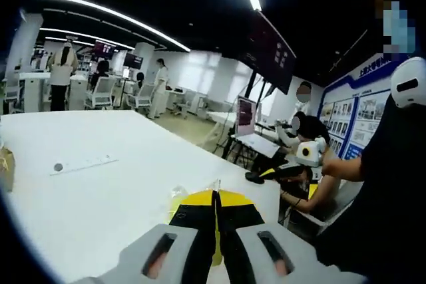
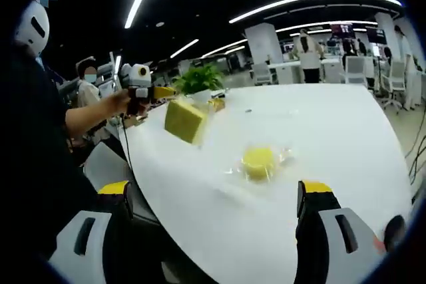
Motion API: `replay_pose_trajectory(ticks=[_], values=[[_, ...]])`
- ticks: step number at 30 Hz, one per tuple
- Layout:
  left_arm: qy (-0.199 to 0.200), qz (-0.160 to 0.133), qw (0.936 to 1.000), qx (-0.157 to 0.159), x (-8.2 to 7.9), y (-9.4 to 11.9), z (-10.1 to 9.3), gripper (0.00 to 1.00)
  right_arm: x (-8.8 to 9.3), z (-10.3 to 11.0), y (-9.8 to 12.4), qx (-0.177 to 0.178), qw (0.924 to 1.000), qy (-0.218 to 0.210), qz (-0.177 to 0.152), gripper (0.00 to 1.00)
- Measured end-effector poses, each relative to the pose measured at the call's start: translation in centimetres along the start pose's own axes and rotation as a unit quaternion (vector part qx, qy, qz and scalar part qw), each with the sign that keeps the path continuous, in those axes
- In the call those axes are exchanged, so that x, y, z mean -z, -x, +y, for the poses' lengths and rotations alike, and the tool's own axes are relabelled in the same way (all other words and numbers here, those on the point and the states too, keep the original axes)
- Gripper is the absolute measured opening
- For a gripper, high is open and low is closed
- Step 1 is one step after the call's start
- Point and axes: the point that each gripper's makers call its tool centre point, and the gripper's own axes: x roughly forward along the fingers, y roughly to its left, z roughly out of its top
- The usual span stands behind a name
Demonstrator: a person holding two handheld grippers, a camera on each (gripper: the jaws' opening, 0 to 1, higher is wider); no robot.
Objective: Compare the silicone blocks by pressing each to a similar depth, holding the contact briefly, and releasing to observe deformation and rebound differences across the visible hardness samples.
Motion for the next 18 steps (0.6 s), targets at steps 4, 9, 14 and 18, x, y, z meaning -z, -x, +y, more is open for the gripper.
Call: replay_pose_trajectory(ticks=[4, 9, 14, 18], values=[[0.032, 0.013, 0.9989, -0.03, 1.8, 0.4, 1.6, 0.0, 0.8, 0.3, 0.5, -0.008, 0.999, -0.044, -0.004, 0.96], [0.099, 0.032, 0.9934, -0.049, 4.7, 0.3, 3.3, 0.0, 1.1, 0.5, 0.5, -0.005, 0.9992, -0.04, -0.002, 0.96], [0.113, 0.044, 0.9905, -0.065, 6.5, -0.4, 5.2, 0.0, 1.4, 0.6, 0.4, -0.007, 0.9992, -0.04, 0.004, 0.92], [0.119, 0.016, 0.989, -0.087, 5.9, -0.3, 7.1, 0.0, 1.2, 0.7, 0.4, -0.009, 0.999, -0.044, -0.001, 0.92]])
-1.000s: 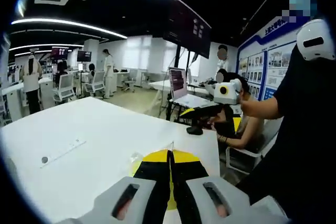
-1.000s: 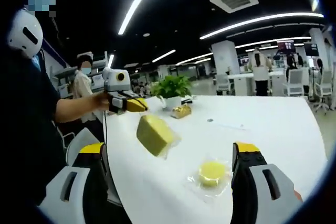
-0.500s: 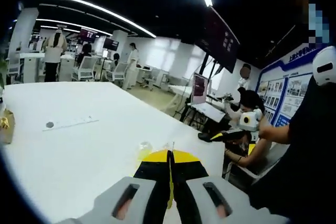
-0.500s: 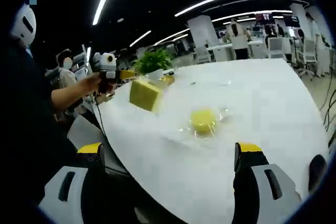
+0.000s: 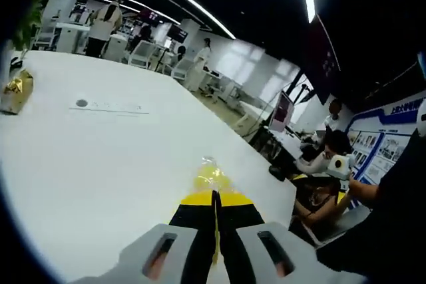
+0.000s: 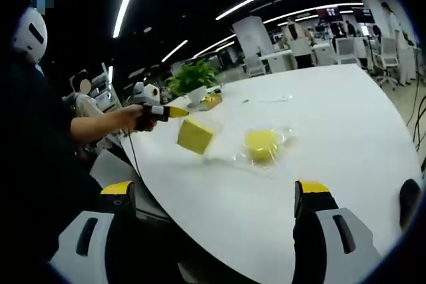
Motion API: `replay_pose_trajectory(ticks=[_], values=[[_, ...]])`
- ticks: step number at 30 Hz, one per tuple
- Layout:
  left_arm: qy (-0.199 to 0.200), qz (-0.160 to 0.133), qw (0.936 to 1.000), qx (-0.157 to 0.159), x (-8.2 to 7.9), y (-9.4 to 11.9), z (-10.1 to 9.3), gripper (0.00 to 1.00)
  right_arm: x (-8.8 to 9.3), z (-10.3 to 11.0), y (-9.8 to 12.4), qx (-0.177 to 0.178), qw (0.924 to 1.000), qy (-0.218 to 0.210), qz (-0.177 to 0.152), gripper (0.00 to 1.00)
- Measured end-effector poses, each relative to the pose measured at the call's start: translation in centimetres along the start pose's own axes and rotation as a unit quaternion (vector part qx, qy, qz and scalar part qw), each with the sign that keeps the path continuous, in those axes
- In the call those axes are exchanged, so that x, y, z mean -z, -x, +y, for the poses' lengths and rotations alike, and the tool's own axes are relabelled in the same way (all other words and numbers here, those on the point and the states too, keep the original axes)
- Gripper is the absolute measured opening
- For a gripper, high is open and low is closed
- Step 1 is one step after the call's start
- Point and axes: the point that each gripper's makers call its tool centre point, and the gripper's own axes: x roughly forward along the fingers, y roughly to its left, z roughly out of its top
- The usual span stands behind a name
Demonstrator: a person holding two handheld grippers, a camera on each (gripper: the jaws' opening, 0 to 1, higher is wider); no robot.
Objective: Compare the silicone blocks by pressing each to a similar depth, holding the contact briefly, and releasing to observe deformation and rebound differences across the visible hardness samples.
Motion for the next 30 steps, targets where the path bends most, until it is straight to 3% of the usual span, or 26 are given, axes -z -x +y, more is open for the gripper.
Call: replay_pose_trajectory(ticks=[3, 6, 7, 9, 18, 21, 23, 26, 30], values=[[0.013, -0.016, 0.9992, -0.034, -0.6, 0.1, 2.5, 0.0, 0.1, 0.1, -0.1, -0.002, 1.0, -0.002, -0.003, 0.91], [0.013, 0.013, 0.9952, -0.097, 0.7, 0.1, 6.0, 0.0, 0.5, 0.3, -0.4, -0.009, 0.9999, -0.01, 0.006, 0.91], [-0.002, 0.044, 0.9901, -0.133, 1.7, 0.2, 7.8, 0.0, 0.5, 0.5, -0.5, -0.015, 0.9998, -0.012, 0.005, 0.91], [0.002, 0.067, 0.9853, -0.157, 2.7, 0.0, 9.4, 0.0, 0.0, 0.6, -0.6, -0.021, 0.9998, 0.002, -0.005, 0.87], [0.03, 0.049, 0.9895, -0.133, 2.4, -2.7, 11.2, 0.0, 0.2, 0.2, -0.6, -0.009, 0.9999, -0.01, 0.005, 0.88], [0.02, 0.052, 0.9906, -0.125, 2.5, -3.6, 11.4, 0.0, 0.4, 0.1, -0.6, -0.004, 0.9999, -0.011, 0.01, 0.89], [0.046, 0.046, 0.9913, -0.114, 2.5, -4.0, 11.5, 0.0, 0.3, 0.3, -0.7, -0.007, 0.9998, -0.017, 0.002, 0.89], [0.034, 0.082, 0.9882, -0.125, 4.1, -3.9, 12.7, 0.0, -0.2, 0.6, -0.9, -0.01, 0.9996, -0.025, -0.012, 0.88], [0.005, 0.085, 0.99, -0.113, 4.3, -4.0, 12.8, 0.01, 0.1, 0.3, -1.1, -0.003, 0.9997, -0.024, -0.001, 0.9]])
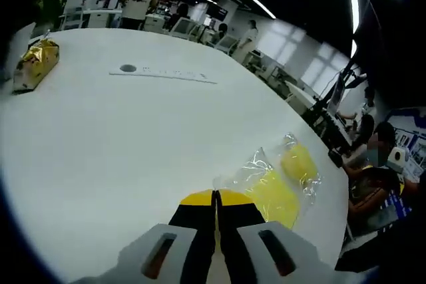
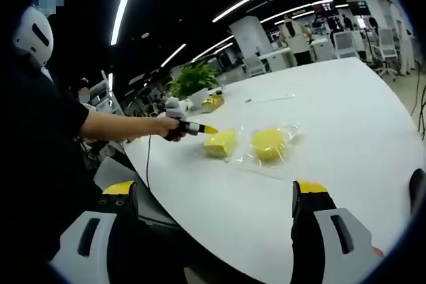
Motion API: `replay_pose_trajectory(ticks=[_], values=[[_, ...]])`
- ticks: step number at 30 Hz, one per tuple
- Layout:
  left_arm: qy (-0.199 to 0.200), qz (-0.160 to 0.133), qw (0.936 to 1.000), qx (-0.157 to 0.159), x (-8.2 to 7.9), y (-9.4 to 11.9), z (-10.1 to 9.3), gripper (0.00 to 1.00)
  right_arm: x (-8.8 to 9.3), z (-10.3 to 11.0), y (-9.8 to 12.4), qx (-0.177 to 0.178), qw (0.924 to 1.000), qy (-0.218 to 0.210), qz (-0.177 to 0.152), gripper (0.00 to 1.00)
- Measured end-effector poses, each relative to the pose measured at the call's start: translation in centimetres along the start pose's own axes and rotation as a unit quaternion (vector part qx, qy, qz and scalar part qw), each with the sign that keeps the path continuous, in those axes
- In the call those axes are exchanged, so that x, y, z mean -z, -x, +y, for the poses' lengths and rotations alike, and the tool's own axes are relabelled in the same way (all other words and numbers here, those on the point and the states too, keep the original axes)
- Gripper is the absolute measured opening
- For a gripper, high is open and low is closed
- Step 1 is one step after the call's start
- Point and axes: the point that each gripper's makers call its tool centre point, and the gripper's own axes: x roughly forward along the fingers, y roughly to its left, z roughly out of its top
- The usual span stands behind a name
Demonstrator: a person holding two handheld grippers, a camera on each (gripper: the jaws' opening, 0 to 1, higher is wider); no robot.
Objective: Compare the silicone blocks by pressing each to a similar depth, holding the contact briefly, and releasing to observe deformation and rebound differences across the visible hardness samples.
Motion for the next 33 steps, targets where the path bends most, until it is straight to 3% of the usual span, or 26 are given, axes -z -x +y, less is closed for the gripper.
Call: replay_pose_trajectory(ticks=[2, 4, 11, 13, 16, 18, 20, 21, 23, 26, 29, 33], values=[[-0.034, 0.009, 0.9994, -0.004, -0.1, 0.2, 0.2, 0.05, 0.0, 0.3, -0.2, -0.004, 1.0, -0.001, 0.005, 0.91], [-0.027, 0.022, 0.9994, -0.009, -0.1, 0.2, 0.2, 0.1, -0.4, 1.0, -0.6, -0.017, 0.9998, 0.003, -0.003, 0.91], [-0.027, 0.0, 0.9994, -0.022, -1.0, 2.1, -0.5, 0.38, -0.5, 0.4, -0.8, -0.006, 0.9999, 0.01, -0.006, 0.9], [-0.052, -0.022, 0.9984, 0.003, -1.7, 3.1, -1.9, 0.49, -0.1, 0.0, -0.8, 0.001, 0.9999, 0.015, 0.006, 0.9], [-0.071, -0.039, 0.9966, 0.016, -2.4, 4.9, -3.1, 0.61, 0.5, -0.4, -0.9, 0.005, 0.9994, 0.027, 0.02, 0.88], [-0.094, -0.058, 0.9937, 0.017, -3.0, 6.4, -3.8, 0.67, 0.5, -0.6, -1.2, 0.007, 0.9991, 0.035, 0.023, 0.87], [-0.107, -0.081, 0.991, -0.002, -3.5, 7.7, -3.8, 0.76, 0.2, -0.7, -1.4, 0.012, 0.9988, 0.04, 0.025, 0.87], [-0.127, -0.091, 0.9876, 0.015, -3.3, 8.8, -5.0, 0.8, -0.3, -0.8, -1.5, 0.018, 0.9979, 0.058, 0.02, 0.86], [-0.148, -0.086, 0.9851, 0.016, -3.0, 9.9, -5.7, 0.84, -1.1, -0.8, -1.6, 0.019, 0.9968, 0.077, 0.008, 0.85], [-0.203, -0.098, 0.974, 0.026, -3.2, 11.8, -7.6, 0.9, -1.7, -1.2, -1.7, 0.027, 0.9953, 0.092, 0.011, 0.81], [-0.225, -0.127, 0.9649, 0.046, -3.7, 13.7, -10.1, 0.99, -1.9, -1.5, -1.7, 0.03, 0.9943, 0.102, 0.012, 0.81], [-0.232, -0.138, 0.961, 0.06, -2.5, 15.7, -12.2, 0.99, -0.9, -2.6, -1.7, 0.052, 0.9862, 0.151, 0.043, 0.84]])
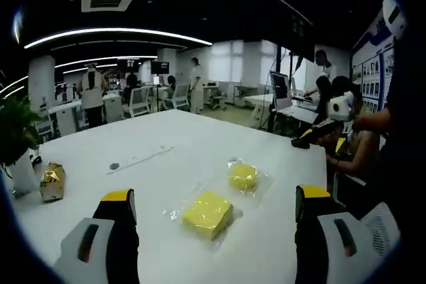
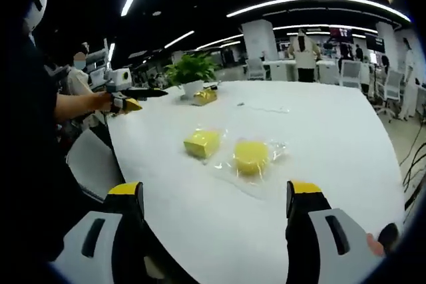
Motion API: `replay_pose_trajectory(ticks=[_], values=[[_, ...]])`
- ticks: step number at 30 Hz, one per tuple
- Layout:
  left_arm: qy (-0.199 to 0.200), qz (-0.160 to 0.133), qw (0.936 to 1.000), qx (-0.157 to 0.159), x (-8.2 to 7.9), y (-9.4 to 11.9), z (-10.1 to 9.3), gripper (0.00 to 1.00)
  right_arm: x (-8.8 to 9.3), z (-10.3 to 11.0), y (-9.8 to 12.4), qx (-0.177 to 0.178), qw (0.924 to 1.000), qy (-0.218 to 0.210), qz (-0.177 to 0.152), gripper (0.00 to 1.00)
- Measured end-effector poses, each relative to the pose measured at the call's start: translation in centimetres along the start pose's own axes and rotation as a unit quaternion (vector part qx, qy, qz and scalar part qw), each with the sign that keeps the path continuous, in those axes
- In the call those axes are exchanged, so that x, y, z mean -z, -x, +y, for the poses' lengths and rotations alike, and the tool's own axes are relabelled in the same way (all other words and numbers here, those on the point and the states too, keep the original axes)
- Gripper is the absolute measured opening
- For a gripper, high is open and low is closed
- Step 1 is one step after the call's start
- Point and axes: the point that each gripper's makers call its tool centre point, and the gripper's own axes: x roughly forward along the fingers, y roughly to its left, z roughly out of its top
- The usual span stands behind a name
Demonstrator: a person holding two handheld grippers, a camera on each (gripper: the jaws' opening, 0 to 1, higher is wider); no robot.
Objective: Compare the silicone blocks by pressing each to a similar depth, holding the contact briefly, and releasing to observe deformation and rebound differences across the visible hardness samples.
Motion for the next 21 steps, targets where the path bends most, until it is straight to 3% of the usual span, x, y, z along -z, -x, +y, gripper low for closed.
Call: replay_pose_trajectory(ticks=[3, 9, 15, 21], values=[[-0.018, 0.033, 0.9992, 0.013, 2.0, 1.3, -2.0, 0.99, 1.4, 0.0, -0.1, -0.006, 0.9995, 0.02, 0.024, 0.87], [0.014, 0.073, 0.9972, 0.005, 6.0, 3.6, -3.9, 0.99, 2.0, 0.3, -0.2, -0.016, 0.9994, 0.012, 0.029, 0.96], [0.062, 0.093, 0.9938, -0.003, 8.6, 5.2, -5.4, 0.99, 2.1, -0.3, -0.1, -0.012, 0.9995, 0.008, 0.029, 0.96], [0.08, 0.105, 0.9912, -0.005, 9.8, 5.4, -5.7, 0.99, 2.8, -0.3, -0.4, -0.006, 0.9988, 0.012, 0.047, 0.96]])
